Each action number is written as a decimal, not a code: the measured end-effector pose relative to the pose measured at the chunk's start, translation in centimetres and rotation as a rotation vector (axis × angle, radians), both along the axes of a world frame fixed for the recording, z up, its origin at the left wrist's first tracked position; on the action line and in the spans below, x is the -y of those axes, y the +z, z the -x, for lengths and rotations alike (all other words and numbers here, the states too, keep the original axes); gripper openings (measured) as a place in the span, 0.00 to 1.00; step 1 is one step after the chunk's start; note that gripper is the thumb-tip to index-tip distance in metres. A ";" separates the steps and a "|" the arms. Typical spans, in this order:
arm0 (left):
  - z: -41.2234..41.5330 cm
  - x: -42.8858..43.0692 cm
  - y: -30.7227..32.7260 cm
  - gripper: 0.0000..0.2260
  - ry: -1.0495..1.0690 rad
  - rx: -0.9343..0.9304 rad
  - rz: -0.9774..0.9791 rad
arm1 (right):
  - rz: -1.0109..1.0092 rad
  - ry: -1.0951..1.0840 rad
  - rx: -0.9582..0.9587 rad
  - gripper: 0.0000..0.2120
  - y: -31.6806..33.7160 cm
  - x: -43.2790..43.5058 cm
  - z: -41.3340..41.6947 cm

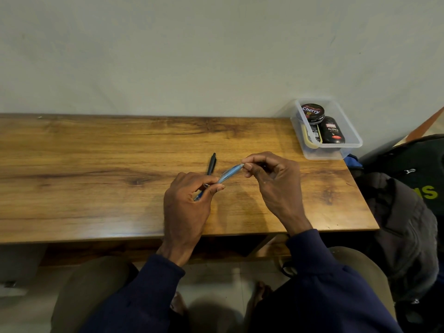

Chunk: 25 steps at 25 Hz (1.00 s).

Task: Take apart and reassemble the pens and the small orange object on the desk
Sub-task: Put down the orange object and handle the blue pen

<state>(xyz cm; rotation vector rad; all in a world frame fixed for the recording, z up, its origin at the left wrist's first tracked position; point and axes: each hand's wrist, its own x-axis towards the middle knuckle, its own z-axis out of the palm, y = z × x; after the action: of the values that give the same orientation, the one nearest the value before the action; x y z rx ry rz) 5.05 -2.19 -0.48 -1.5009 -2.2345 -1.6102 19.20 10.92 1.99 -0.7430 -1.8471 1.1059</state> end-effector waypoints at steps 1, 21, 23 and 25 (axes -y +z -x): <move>0.0 0.0 0.0 0.09 0.000 -0.007 0.004 | -0.052 -0.006 0.032 0.05 0.0 0.0 -0.1; 0.1 0.0 -0.4 0.08 0.028 -0.007 0.035 | -0.167 0.008 0.058 0.07 -0.7 0.6 0.5; 0.1 0.0 -0.3 0.09 0.030 0.000 0.035 | -0.078 0.009 0.001 0.08 -1.0 0.7 0.6; 0.0 -0.1 -0.2 0.09 0.026 0.008 0.028 | -0.030 0.013 -0.036 0.08 -1.0 0.5 0.6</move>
<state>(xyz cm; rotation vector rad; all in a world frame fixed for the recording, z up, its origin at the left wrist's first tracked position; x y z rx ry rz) 5.02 -2.10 -0.71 -1.4672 -2.2806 -1.5878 18.64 10.43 0.99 -0.6900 -1.8373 1.0904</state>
